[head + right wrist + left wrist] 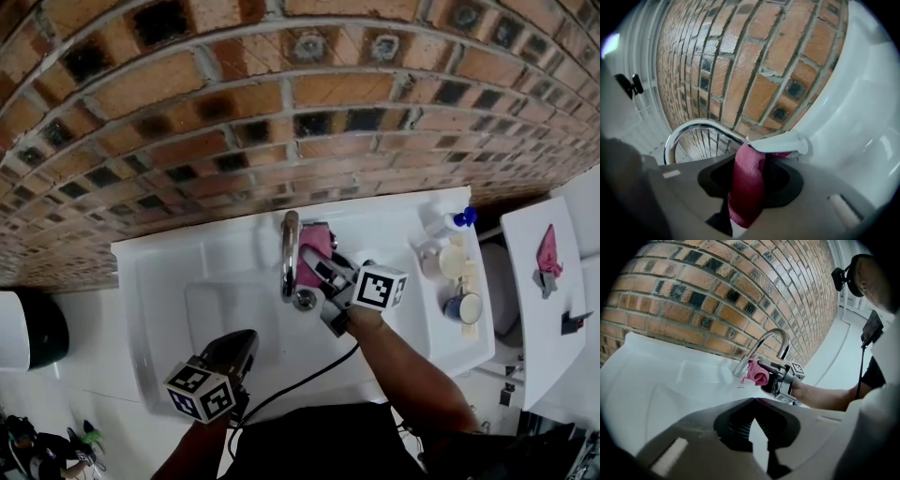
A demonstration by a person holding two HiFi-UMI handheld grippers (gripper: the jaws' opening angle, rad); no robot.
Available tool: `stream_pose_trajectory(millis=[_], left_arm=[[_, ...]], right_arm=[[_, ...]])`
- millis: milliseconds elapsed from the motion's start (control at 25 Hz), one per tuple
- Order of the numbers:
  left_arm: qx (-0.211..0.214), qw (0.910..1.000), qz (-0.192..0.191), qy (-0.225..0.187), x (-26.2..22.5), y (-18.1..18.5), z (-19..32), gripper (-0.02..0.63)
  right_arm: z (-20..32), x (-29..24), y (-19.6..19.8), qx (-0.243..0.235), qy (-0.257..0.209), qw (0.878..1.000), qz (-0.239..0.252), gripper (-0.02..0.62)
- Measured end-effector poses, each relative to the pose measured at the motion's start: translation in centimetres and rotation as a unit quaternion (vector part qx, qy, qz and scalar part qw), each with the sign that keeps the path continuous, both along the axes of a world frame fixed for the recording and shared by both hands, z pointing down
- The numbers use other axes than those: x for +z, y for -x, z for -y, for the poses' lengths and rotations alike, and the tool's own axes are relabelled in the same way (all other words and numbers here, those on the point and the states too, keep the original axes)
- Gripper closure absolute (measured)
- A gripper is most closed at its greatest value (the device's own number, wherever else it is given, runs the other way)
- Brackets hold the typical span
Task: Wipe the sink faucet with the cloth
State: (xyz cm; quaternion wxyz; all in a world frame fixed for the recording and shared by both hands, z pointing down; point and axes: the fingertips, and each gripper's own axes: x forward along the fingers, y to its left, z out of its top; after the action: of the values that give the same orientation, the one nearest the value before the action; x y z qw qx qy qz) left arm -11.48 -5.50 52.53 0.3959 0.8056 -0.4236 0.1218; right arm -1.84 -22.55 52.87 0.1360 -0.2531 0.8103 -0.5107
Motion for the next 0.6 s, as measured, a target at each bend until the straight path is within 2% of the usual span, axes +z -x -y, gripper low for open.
stream_pose_trajectory(millis=[120, 200, 280, 440, 600], left_arm=[[0.001, 1.0, 0.0, 0.003, 0.3, 0.0, 0.0, 0.6], [0.0, 1.0, -0.001, 0.003, 0.4, 0.0, 0.0, 0.6], [-0.002, 1.0, -0.004, 0.004, 0.4, -0.1, 0.0, 0.6], [-0.001, 1.0, -0.004, 0.006, 0.4, -0.2, 0.0, 0.6], [-0.002, 1.0, -0.002, 0.007, 0.4, 0.1, 0.0, 0.6]], right_arm=[[-1.2, 0.2, 0.5, -0.035, -0.058, 0.995, -0.068, 0.449], [-2.3, 1.2, 0.8, -0.053, -0.064, 0.993, -0.087, 0.449], [-3.5, 3.2, 1.0, -0.06, -0.032, 0.994, -0.089, 0.449], [-4.7, 7.7, 1.6, -0.064, 0.064, 0.993, -0.082, 0.449], [-3.5, 9.3, 2.3, -0.06, 0.116, 0.99, -0.058, 0.449]])
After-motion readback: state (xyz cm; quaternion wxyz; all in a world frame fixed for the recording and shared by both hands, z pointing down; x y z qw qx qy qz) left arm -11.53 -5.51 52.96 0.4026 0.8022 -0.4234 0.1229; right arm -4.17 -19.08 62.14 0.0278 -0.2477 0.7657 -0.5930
